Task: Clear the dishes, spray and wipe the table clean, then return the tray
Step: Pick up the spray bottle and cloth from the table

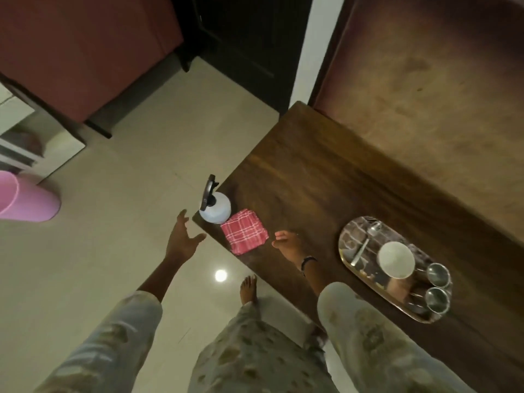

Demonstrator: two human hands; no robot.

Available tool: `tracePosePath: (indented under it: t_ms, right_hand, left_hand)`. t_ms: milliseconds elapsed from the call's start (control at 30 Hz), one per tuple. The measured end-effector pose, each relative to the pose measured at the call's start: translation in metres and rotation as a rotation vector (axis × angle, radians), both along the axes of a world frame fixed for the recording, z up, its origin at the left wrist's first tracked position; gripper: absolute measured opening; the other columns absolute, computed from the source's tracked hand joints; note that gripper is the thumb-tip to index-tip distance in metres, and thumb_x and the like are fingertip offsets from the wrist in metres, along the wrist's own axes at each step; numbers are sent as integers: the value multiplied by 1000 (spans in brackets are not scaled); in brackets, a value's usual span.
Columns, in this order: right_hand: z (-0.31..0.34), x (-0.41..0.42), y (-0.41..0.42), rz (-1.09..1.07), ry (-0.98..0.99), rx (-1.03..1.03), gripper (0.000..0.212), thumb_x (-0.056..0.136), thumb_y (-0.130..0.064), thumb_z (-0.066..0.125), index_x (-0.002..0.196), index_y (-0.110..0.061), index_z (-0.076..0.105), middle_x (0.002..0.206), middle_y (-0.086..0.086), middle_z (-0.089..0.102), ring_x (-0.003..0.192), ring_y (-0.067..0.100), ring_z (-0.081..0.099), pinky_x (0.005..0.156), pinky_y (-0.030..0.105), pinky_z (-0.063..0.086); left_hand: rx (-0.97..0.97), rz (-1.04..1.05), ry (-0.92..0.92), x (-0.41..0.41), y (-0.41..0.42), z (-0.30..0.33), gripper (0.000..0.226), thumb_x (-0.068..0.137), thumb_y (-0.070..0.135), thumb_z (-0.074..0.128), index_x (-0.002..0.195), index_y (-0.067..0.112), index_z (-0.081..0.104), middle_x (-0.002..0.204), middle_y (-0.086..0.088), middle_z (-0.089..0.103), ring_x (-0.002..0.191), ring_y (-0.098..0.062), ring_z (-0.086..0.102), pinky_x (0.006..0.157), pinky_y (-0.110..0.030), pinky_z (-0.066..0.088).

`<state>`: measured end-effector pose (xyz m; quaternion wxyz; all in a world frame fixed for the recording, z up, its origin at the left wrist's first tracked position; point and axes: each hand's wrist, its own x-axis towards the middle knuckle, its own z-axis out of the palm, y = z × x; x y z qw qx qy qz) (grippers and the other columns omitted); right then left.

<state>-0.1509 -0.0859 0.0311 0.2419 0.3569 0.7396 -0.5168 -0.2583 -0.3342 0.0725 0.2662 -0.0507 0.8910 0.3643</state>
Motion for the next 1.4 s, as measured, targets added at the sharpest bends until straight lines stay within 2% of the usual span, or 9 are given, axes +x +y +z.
tracePosePath:
  t_ms: [267,400,533,733,833,967,1033,1167,1400]
  right_hand:
    - [-44,-61,-37,-2,-90,40,67,83,-7,67,141,-3,33,128,16,55,118,32,55,100,44,46]
    - [-68,-75,-44,46,-152,113,77,73,-14,77,138,-8,36,132,13,49,119,30,52,99,42,47]
    - [-83,-79,-51,190,-150,357,80,68,-37,80,134,-12,41,133,8,48,122,26,45,106,37,33]
    - [-116,-83,-40,232,-185,239,73,68,-55,75,124,-16,50,124,4,59,112,24,56,102,37,45]
    - [-101,-87,-40,236,-143,255,58,74,-50,74,116,-12,59,119,5,58,111,24,53,103,36,41]
    - [-78,-83,-40,181,-117,28,45,78,-27,76,115,-8,58,119,9,61,109,27,59,100,37,46]
    - [-66,-77,-37,75,-172,-78,45,80,-19,74,119,-7,55,120,11,63,110,27,61,98,39,48]
    - [-51,-48,-25,-369,-126,-285,45,70,-7,81,109,-3,57,100,15,68,87,23,68,75,36,57]
    - [-9,51,21,-681,76,-529,41,76,-21,76,114,-11,65,108,13,71,100,31,68,96,53,49]
  left_hand:
    - [292,-321,2,-69,7,-17,122,54,69,71,148,19,12,147,6,33,130,-7,34,104,-29,37]
    - [279,-398,-5,-90,19,-36,100,71,28,79,148,22,15,155,-5,28,137,-29,37,109,-39,36]
    - [202,-468,-36,-93,24,-50,90,75,39,72,147,21,21,135,-14,53,119,-35,54,93,-27,41]
    - [60,-453,133,-91,27,-56,56,84,23,67,130,-2,47,105,-20,69,91,-36,66,87,-28,49]
    - [75,-401,79,-89,27,-56,50,85,22,64,126,-4,51,105,-21,69,91,-37,66,89,-39,54]
    - [109,-371,53,-83,32,-49,61,80,28,56,131,-3,44,108,-20,68,91,-35,66,79,-24,51]
    - [137,-361,44,-77,36,-43,60,80,25,57,131,-2,42,109,-19,67,92,-33,66,79,-19,50]
    - [133,-331,32,-56,39,-37,73,79,41,59,138,5,35,118,-15,65,104,-31,64,94,-45,53]
    - [170,-310,-80,21,85,4,82,77,44,68,140,3,35,123,-14,60,114,-28,58,105,-45,44]
